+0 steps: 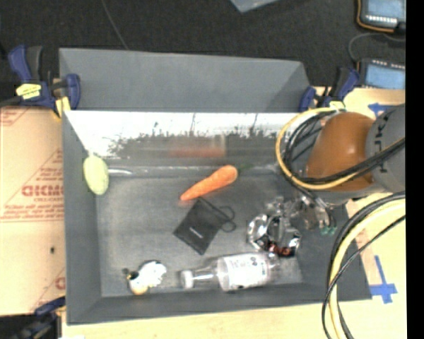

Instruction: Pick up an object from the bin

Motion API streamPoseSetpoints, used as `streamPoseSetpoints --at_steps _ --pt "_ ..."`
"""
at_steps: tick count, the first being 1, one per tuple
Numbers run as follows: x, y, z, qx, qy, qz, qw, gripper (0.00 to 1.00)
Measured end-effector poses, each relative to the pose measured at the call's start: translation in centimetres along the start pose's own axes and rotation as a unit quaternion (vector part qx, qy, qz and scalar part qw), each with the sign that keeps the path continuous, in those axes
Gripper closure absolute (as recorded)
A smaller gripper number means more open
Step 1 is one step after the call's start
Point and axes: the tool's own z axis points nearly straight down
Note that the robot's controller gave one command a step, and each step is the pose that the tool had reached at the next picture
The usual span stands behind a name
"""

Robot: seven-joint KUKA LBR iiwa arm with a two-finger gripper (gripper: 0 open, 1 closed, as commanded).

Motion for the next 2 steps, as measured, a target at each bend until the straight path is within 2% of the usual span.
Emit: streamPoseSetpoints --at_steps 1,2 --pt "0.2 -0.1 -3.4 0.000 0.0020 0.003 1.0000 1.00" --pt "0.0 -1.2 -15.3 0.001 -0.0020 -0.012 0.9999 1.00"
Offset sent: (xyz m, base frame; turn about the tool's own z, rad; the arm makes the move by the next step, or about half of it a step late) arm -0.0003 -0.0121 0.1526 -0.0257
